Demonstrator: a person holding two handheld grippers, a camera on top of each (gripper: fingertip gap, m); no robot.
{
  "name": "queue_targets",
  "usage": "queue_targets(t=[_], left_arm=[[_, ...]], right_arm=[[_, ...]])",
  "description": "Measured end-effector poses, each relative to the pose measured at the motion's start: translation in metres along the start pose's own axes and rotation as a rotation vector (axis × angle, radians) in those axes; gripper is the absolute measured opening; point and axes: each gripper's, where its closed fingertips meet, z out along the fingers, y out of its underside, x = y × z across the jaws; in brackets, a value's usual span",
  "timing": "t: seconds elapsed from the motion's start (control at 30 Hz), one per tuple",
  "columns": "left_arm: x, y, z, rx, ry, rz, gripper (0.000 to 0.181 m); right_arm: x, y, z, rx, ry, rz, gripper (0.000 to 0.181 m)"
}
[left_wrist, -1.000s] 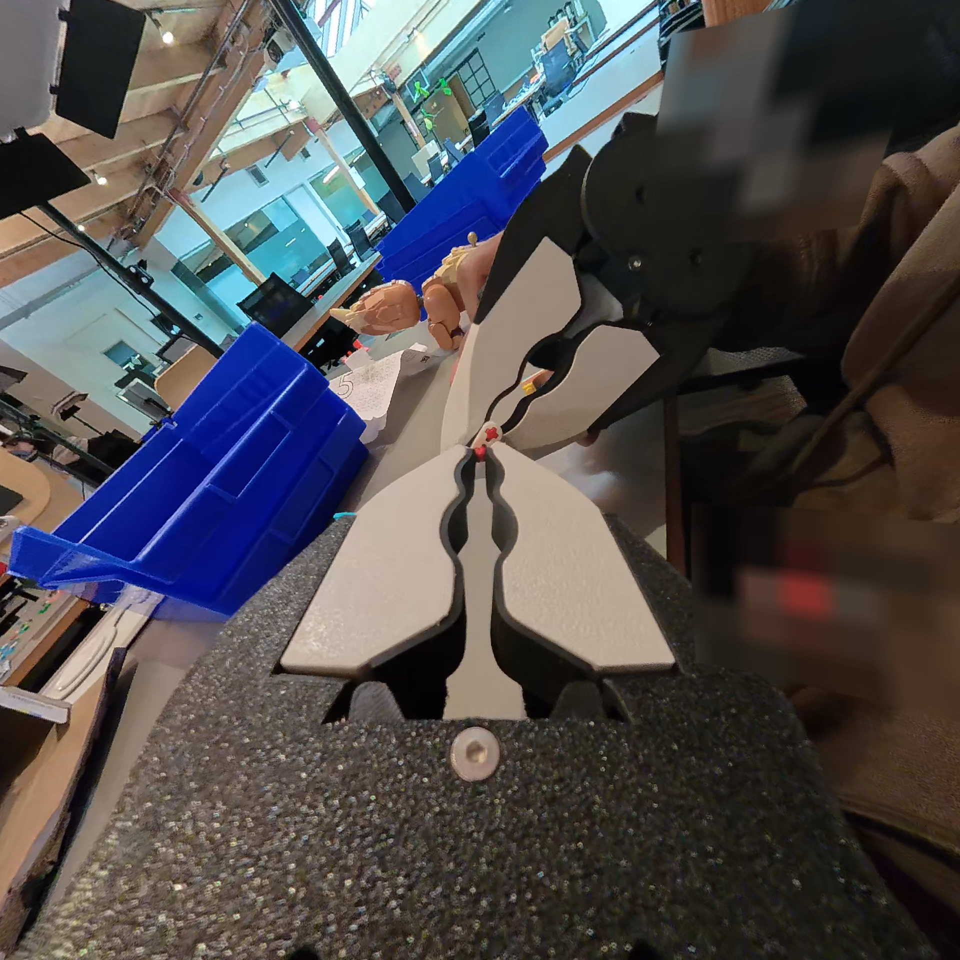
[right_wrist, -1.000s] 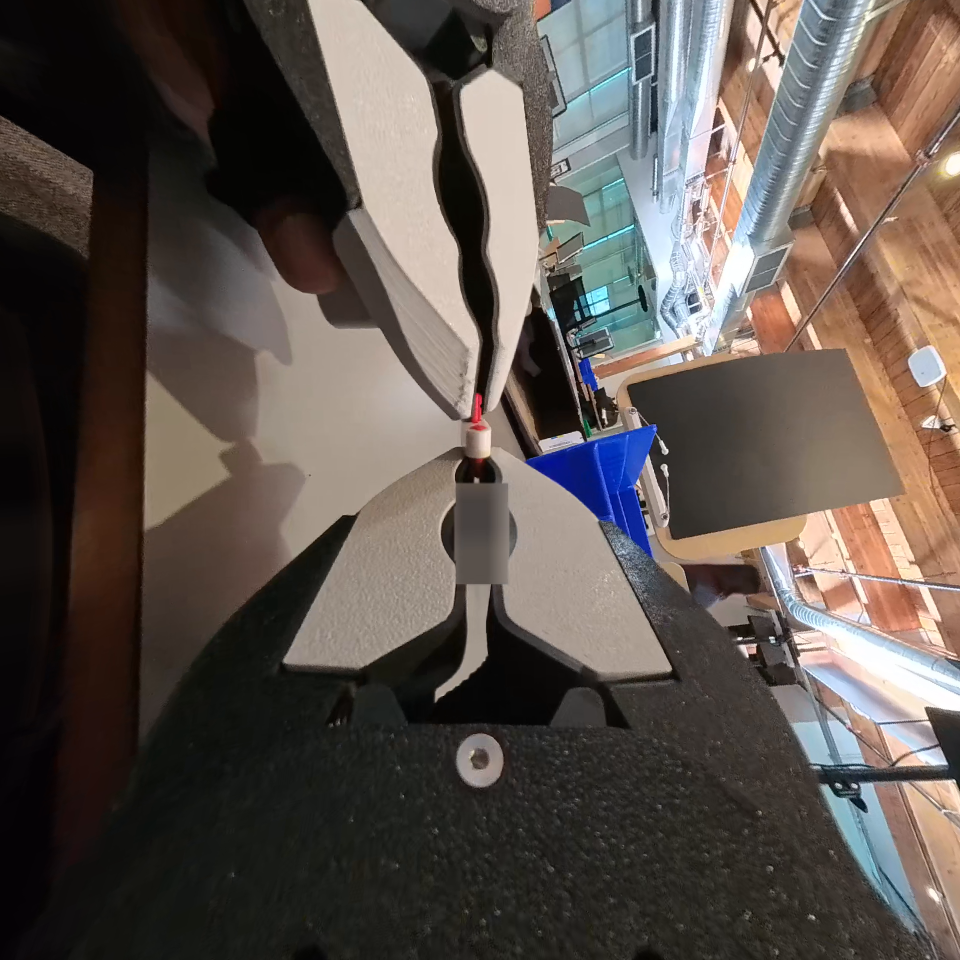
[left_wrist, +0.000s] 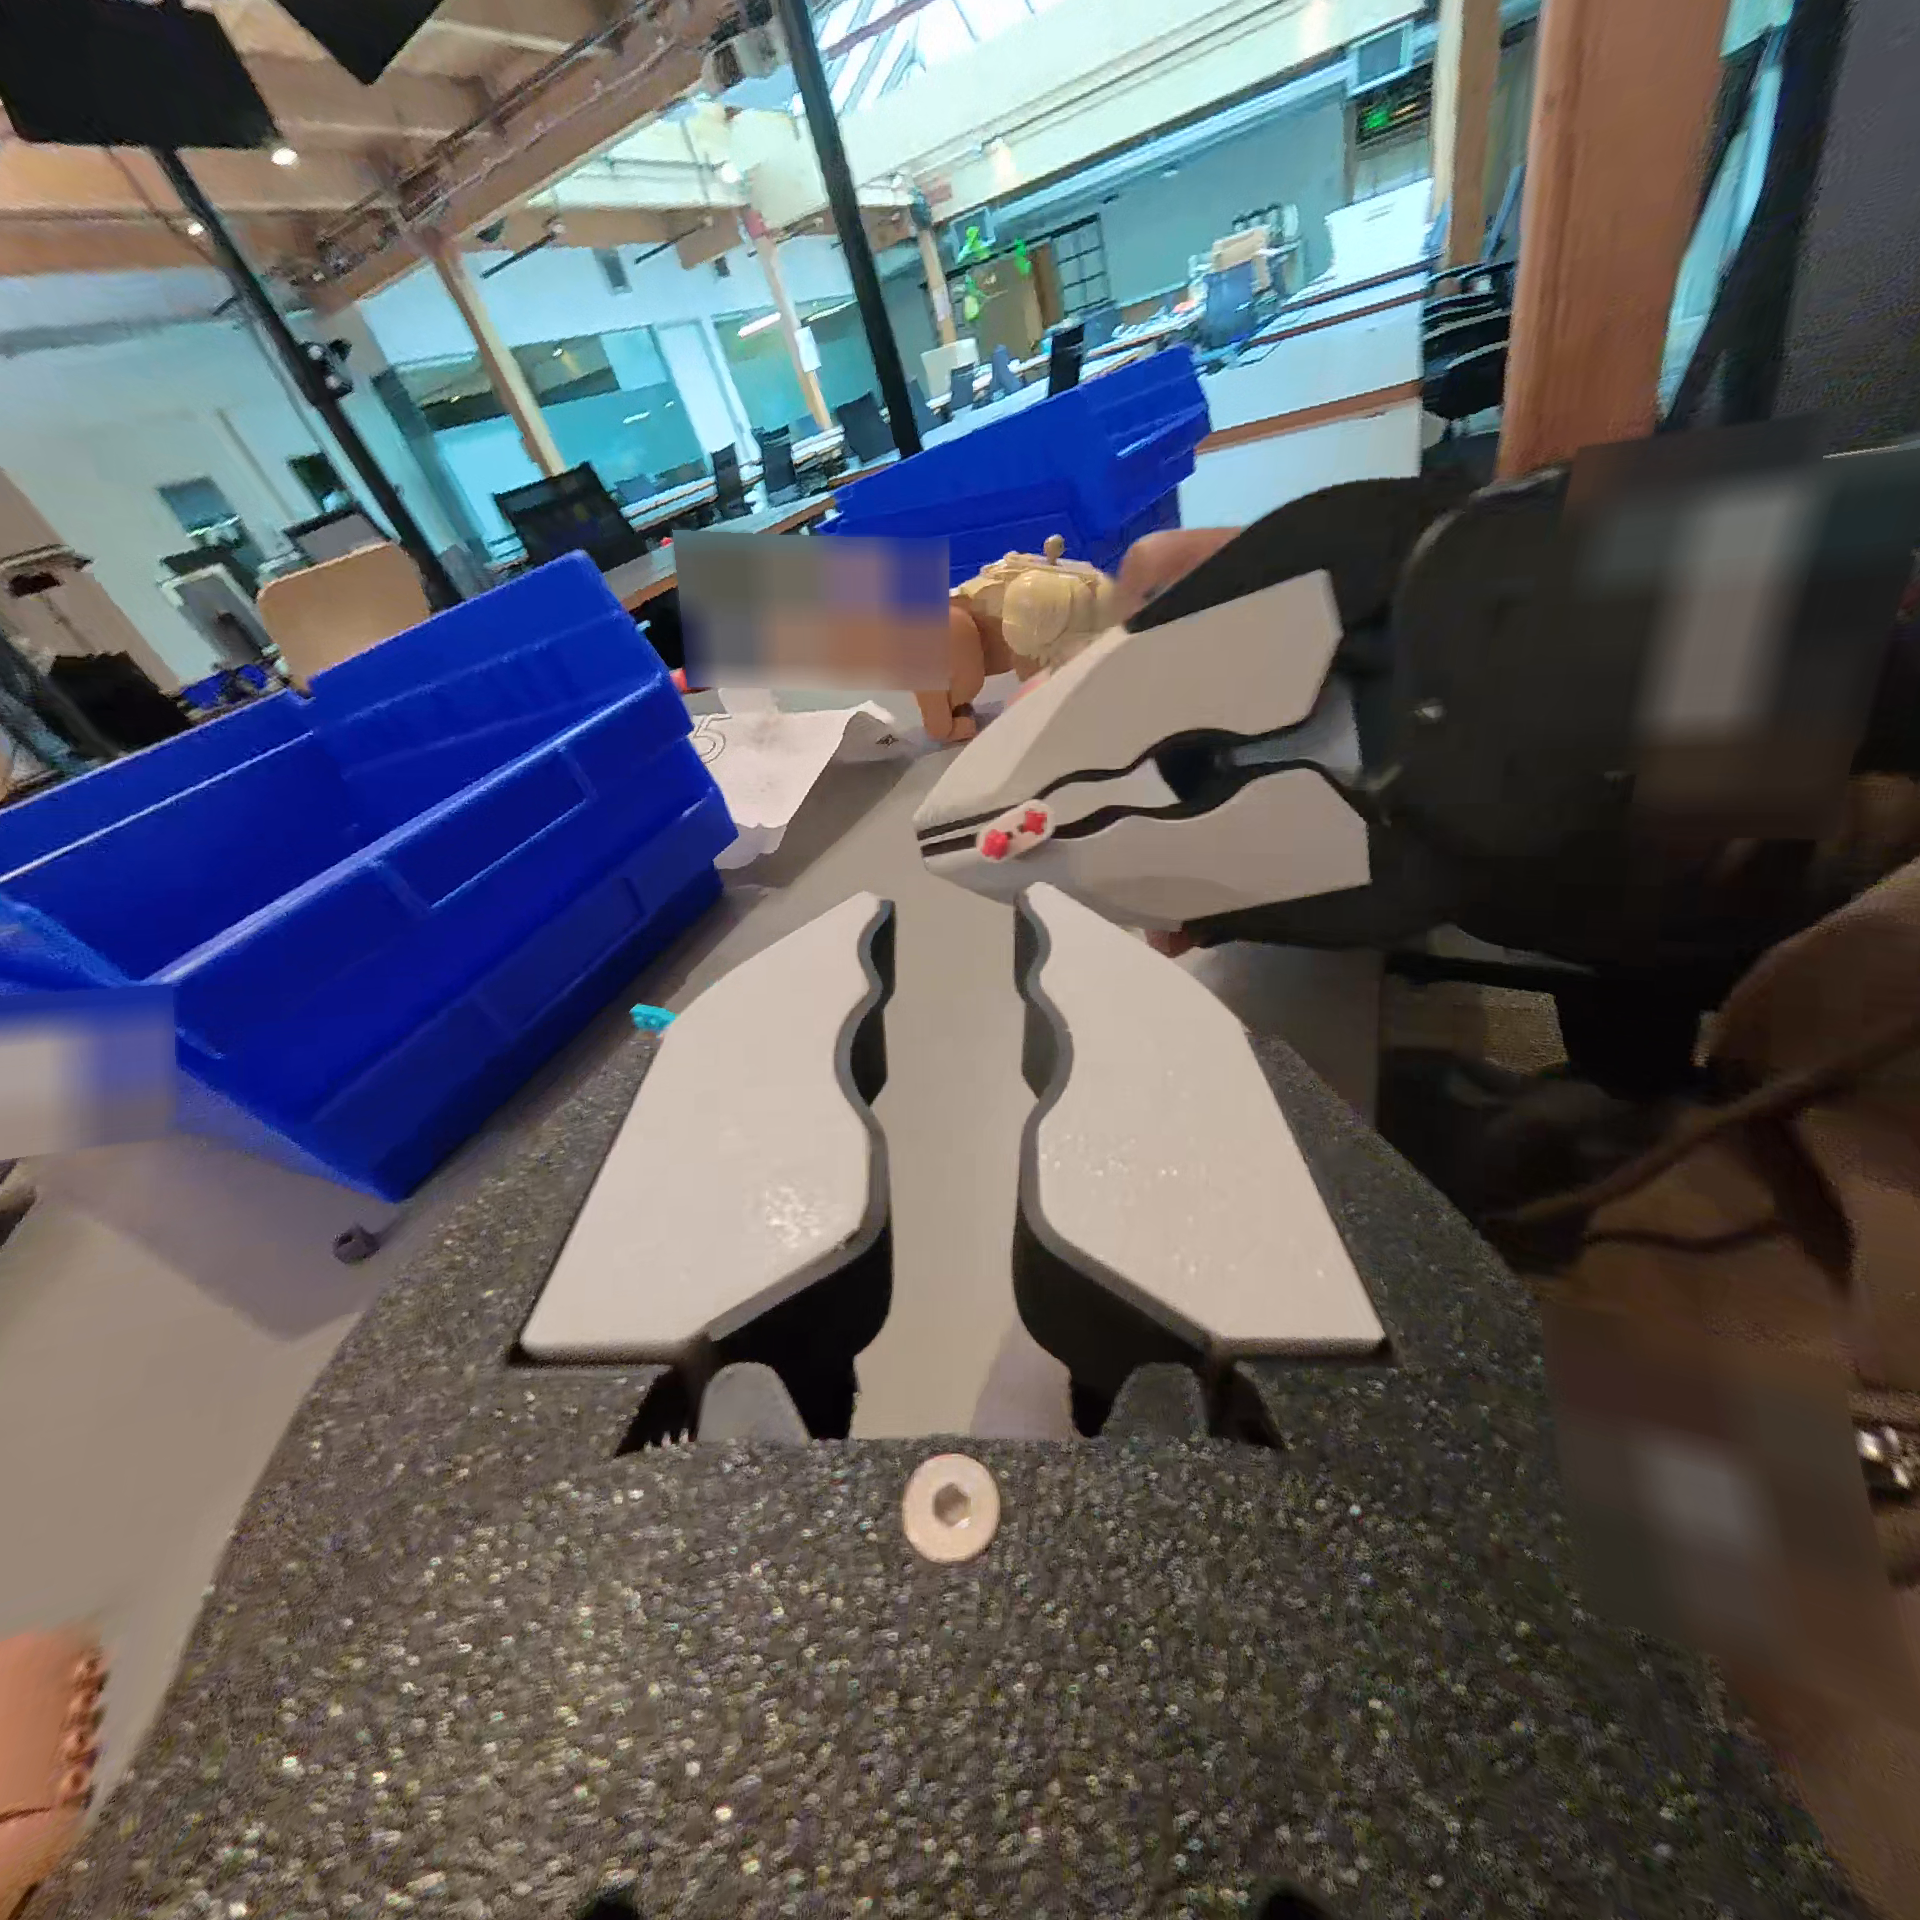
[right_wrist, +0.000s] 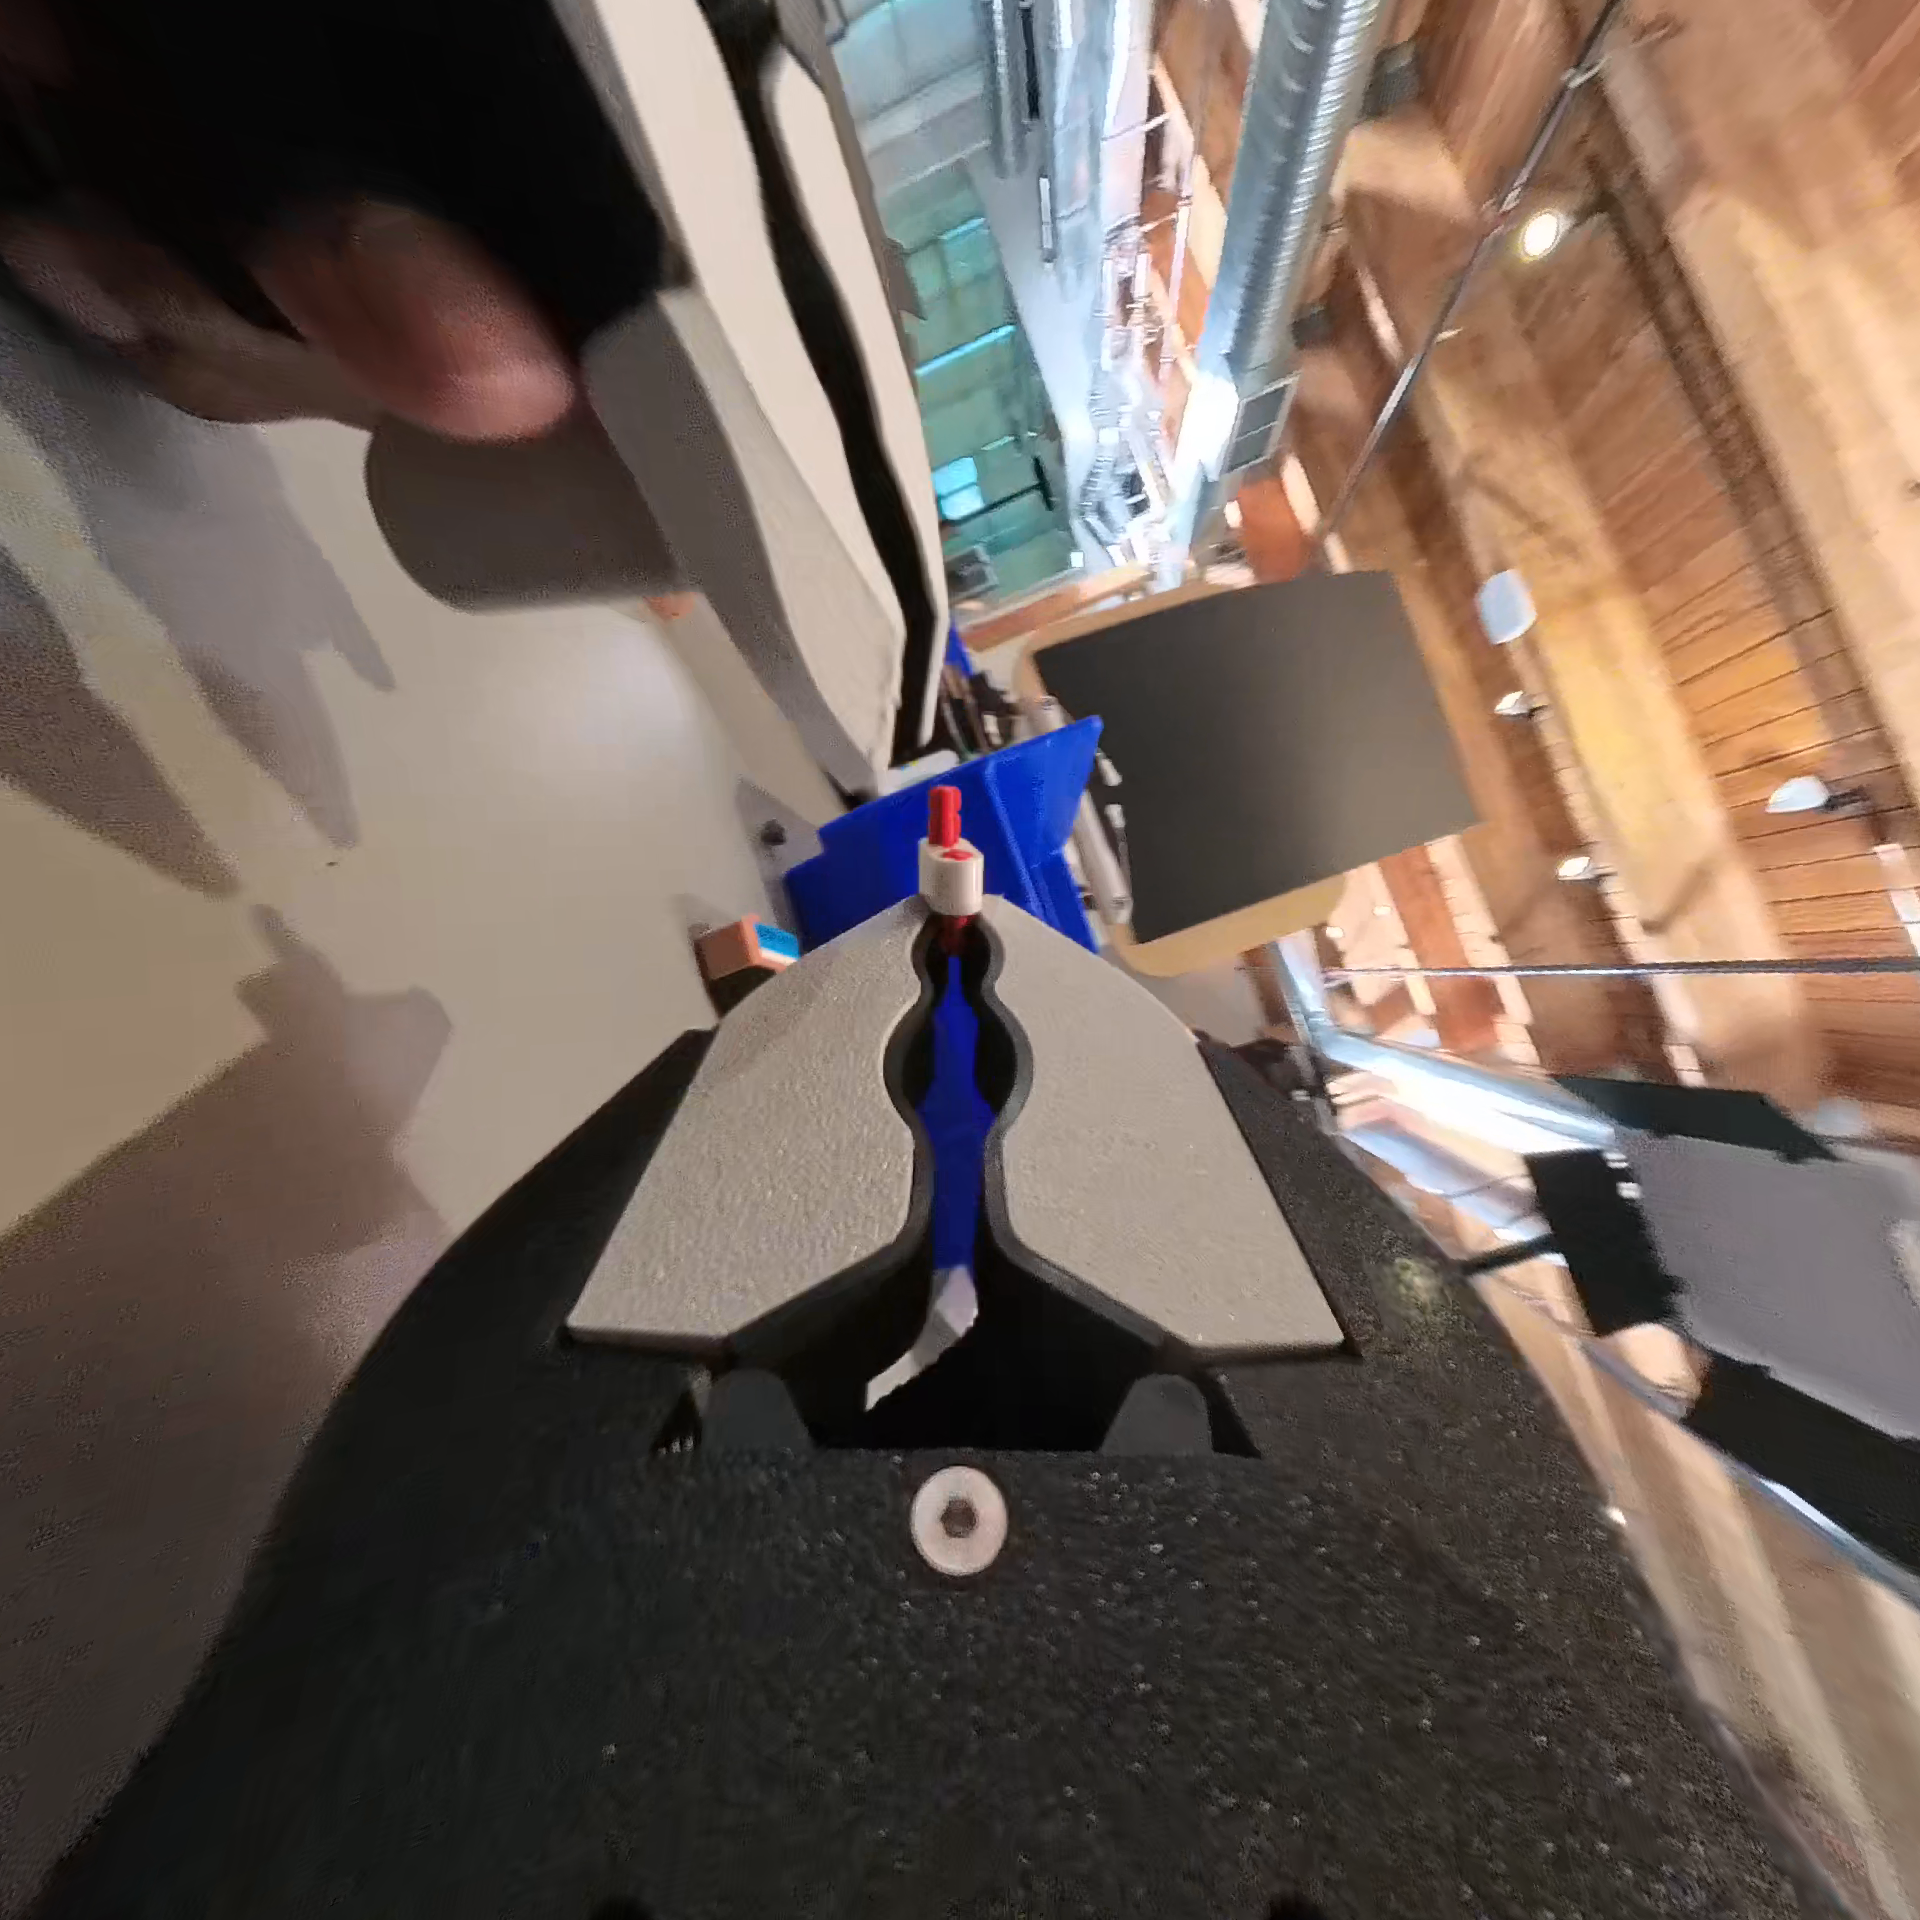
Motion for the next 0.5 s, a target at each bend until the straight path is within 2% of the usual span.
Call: queue_targets(t=[0.27, 0.5], left_arm=[[0.009, -0.004, 0.006, 0.004, 0.041, -0.077, 0.026], [0.009, -0.003, 0.005, 0.0, 0.021, -0.064, 0.016]], right_arm=[[-0.001, -0.009, 0.004, -0.026, 0.085, -0.124, 0.002], [-0.004, -0.018, 0.005, -0.013, 0.127, -0.206, 0.003]])
